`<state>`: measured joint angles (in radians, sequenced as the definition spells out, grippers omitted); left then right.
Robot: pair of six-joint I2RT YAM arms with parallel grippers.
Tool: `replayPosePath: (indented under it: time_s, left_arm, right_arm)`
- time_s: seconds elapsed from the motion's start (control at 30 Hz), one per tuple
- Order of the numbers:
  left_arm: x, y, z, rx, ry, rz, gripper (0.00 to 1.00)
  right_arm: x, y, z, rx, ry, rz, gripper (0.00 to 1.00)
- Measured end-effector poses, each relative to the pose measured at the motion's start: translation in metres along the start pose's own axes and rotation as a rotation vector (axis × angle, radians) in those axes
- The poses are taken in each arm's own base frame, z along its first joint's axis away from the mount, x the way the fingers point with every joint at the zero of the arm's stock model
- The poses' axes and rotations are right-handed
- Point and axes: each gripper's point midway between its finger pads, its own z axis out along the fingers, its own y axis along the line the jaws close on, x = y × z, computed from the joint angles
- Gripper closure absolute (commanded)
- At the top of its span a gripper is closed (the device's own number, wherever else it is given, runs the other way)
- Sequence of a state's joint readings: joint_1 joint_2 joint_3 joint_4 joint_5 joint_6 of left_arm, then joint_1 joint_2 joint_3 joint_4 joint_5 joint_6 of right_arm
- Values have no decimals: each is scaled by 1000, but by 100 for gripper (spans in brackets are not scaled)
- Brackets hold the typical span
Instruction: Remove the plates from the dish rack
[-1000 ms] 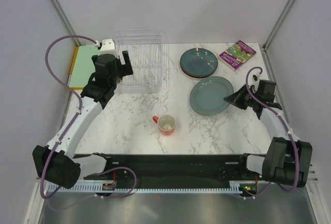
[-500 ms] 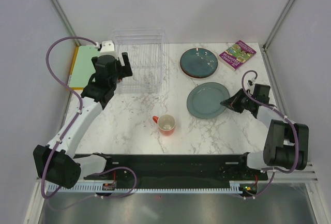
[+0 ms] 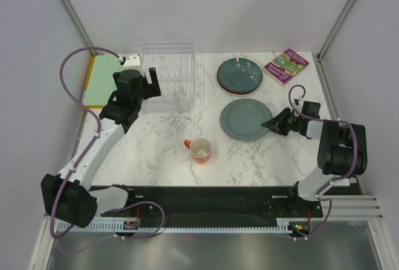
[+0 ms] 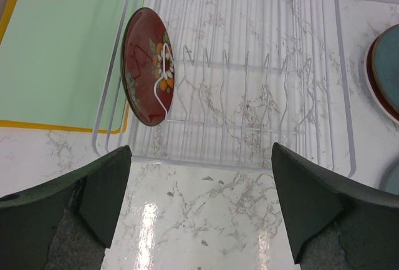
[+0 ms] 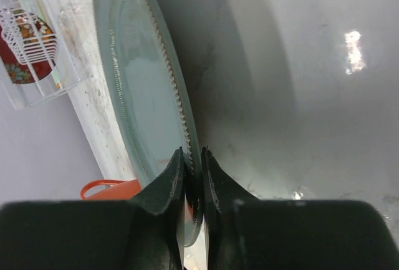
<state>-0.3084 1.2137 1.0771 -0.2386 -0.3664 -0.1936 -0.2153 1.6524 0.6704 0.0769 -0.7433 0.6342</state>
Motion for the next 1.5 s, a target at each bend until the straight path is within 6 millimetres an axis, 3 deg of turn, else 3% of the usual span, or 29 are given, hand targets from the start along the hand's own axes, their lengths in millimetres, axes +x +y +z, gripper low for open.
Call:
replayPosePath:
  time_s: [0.07, 0.1, 0.13, 0.2, 0.23, 0.3, 0.4, 0.57, 0.7, 0.9, 1.13, 1.27, 1.5]
  left_arm:
    - [2, 0, 0, 1, 5, 2, 0]
    - [4, 1, 0, 0, 8, 3, 0]
    - [4, 1, -1, 0, 8, 3, 0]
    - [5, 1, -2, 0, 9, 3, 0]
    - [5, 2, -3, 0, 8, 3, 0]
    - [4, 3, -4, 0, 6, 2, 0]
    - [3, 3, -4, -1, 4, -1, 0]
    - [3, 4, -4, -4, 4, -1, 0]
    - [6, 13, 2, -46, 14, 8, 0]
    - [17, 35, 29, -154, 74, 31, 0]
    - [5, 44, 65, -214, 90, 42, 1]
    - [7, 42, 89, -226, 112, 61, 2]
    - [28, 40, 128, -256, 174, 100, 2]
  right_arm:
    - [1, -7, 3, 18, 6, 11, 79]
    - [2, -11, 4, 33, 6, 18, 76]
    - [3, -13, 5, 42, 11, 24, 66]
    - [3, -17, 6, 58, 8, 29, 63]
    - [3, -19, 6, 69, 9, 29, 56]
    - [3, -17, 6, 65, 15, 32, 54]
    - [0, -13, 7, 58, 13, 24, 41]
    - [-6, -9, 3, 75, -9, -6, 34]
    - [-18, -19, -16, 211, -90, -67, 30]
    - [-41, -12, -51, 344, -217, -164, 27]
    - [-57, 34, -93, 313, -357, -269, 25]
    - [-66, 56, -105, 282, -396, -309, 26]
    - [-61, 55, -104, 280, -367, -308, 28]
